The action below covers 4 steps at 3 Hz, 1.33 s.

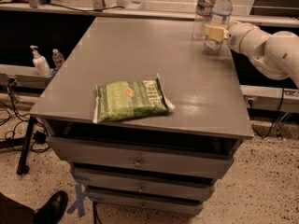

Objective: Move blue plastic bottle near water bottle

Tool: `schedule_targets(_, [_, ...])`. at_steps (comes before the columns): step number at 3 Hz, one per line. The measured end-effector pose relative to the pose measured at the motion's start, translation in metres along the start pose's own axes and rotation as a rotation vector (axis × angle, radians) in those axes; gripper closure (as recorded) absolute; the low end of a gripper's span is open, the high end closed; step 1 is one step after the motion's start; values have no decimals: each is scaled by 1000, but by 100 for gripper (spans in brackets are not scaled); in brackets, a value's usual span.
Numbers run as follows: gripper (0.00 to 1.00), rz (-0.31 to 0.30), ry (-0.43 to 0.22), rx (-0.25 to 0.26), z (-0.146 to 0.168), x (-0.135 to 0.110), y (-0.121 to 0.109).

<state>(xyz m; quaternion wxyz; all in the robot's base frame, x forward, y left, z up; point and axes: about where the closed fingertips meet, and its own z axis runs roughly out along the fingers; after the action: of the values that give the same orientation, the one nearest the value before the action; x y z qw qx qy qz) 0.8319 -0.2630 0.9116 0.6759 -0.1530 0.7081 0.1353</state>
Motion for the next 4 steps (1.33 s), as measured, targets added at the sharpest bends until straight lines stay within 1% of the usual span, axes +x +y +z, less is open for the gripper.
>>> schedule_targets(2, [17, -19, 11, -18, -2, 5, 2])
schedule_targets(3, [0, -25, 14, -21, -5, 6, 1])
schedule_targets(4, [0, -25, 14, -21, -5, 6, 1])
